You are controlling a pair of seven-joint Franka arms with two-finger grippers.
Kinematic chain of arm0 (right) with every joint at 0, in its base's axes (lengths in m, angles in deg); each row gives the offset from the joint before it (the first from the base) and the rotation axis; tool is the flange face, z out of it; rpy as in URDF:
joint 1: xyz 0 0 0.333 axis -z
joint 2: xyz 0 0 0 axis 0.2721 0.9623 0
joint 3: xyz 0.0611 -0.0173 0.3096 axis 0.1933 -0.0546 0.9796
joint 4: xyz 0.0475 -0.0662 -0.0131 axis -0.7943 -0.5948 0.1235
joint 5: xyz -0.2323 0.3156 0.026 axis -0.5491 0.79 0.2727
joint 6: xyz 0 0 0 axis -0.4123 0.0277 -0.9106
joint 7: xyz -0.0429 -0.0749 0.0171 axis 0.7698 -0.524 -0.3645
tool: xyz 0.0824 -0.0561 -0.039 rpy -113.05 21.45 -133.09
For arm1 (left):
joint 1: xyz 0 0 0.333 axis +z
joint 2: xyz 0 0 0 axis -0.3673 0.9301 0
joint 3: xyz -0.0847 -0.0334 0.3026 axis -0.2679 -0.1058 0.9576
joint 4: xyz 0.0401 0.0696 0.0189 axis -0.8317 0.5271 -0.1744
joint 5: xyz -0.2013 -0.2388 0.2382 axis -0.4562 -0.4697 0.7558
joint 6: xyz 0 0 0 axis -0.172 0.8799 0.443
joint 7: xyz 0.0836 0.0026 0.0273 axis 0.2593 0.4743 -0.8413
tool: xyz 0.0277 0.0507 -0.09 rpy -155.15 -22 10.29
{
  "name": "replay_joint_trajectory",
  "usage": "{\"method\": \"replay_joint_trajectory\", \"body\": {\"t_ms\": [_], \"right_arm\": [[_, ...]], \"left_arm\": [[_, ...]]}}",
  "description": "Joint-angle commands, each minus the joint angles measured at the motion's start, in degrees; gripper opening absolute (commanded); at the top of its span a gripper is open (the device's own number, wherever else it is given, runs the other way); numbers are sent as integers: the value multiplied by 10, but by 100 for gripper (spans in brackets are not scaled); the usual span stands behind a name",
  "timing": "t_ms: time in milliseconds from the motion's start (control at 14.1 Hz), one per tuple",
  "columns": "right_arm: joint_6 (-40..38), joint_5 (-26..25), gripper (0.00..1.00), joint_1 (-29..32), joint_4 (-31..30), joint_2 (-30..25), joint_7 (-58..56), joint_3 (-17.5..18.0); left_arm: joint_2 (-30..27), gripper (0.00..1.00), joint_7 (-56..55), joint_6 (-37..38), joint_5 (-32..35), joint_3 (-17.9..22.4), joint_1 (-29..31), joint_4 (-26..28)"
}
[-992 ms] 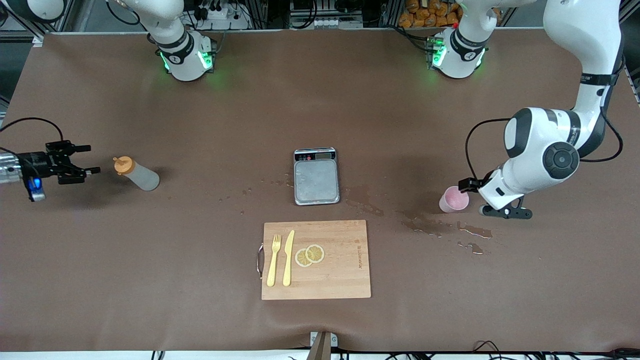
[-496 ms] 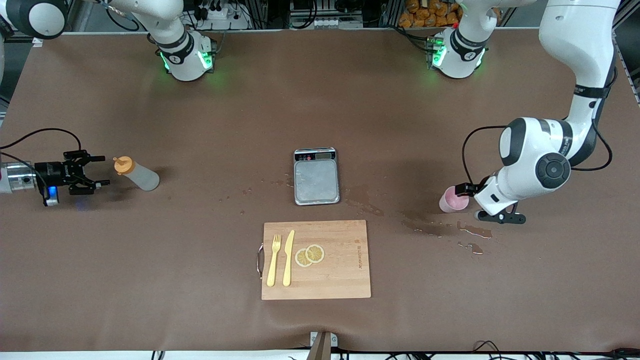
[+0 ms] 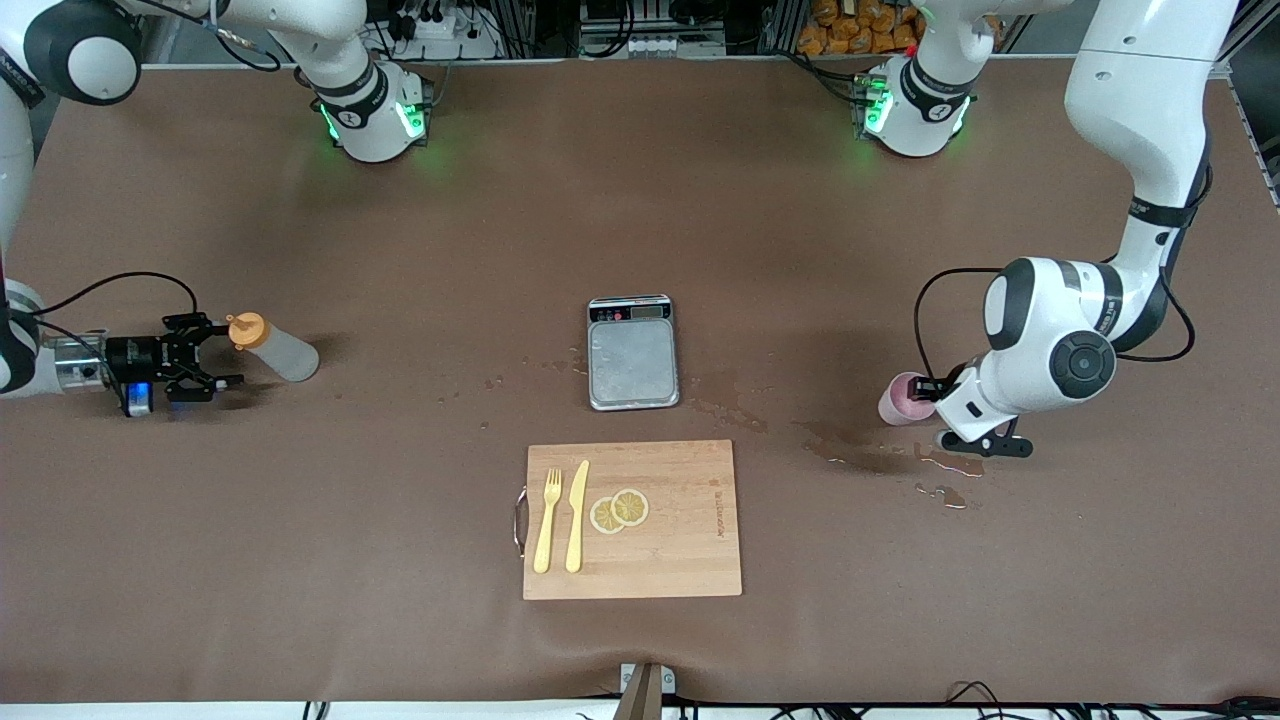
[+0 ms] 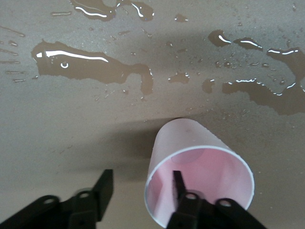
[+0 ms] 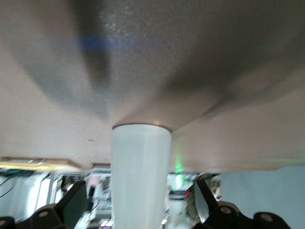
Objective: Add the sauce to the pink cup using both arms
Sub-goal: 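Grasp the cup with the left gripper while the right gripper grasps the bottle, then lift the bottle with the right gripper while the left gripper sets the cup down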
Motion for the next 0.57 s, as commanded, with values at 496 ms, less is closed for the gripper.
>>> {"method": "replay_joint_trajectory", "body": {"t_ms": [496], "right_arm": [[-74, 42, 100, 19, 10, 44, 6, 13]], "left_arm": [[-29, 0, -4, 3, -31, -23, 4, -16]]}}
